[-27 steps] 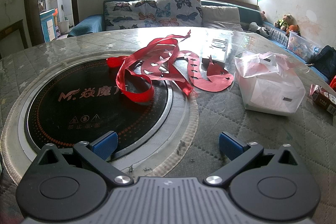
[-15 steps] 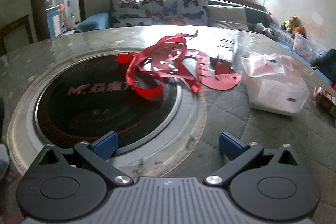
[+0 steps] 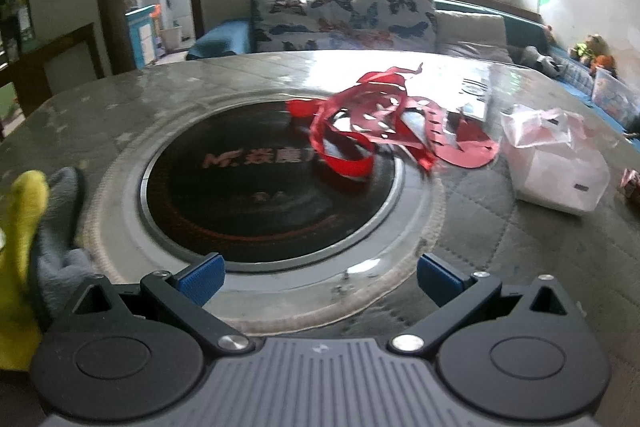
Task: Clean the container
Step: 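Move the right tool toward the yellow-and-grey cloth beside the green bottle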
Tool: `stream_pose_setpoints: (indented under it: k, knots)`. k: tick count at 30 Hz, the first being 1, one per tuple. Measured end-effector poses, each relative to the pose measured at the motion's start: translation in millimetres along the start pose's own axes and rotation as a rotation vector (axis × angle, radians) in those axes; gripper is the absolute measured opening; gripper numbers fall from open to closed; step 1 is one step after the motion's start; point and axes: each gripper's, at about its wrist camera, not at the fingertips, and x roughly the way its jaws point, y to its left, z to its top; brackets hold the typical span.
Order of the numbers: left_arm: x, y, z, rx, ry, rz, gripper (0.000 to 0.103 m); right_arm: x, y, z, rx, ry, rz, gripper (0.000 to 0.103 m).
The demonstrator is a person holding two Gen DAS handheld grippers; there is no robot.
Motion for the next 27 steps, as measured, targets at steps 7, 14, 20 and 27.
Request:
stream_pose_setpoints:
  k: [7,14,20,27]
  knots:
    - [-18,-17,-5,0.031,0.010,-0.030,0.103,-17,21,-4,-0.051,0.022,0.009,0.103]
    - [-36,-32,-10,0.044,0.015,-0.052,0.103,-28,36,-7,-0.092,0.017,0.030,0.103]
    - [-45,-44,-12,0.051,0.020,-0.089,0.103,-40,48,-7,-0.130,-0.003,0.073,0.103]
    - [-48,-58,-15,0.074,0.042,-0.115,0.103,-48,59,-7,-0.147,-0.013,0.115,0.103]
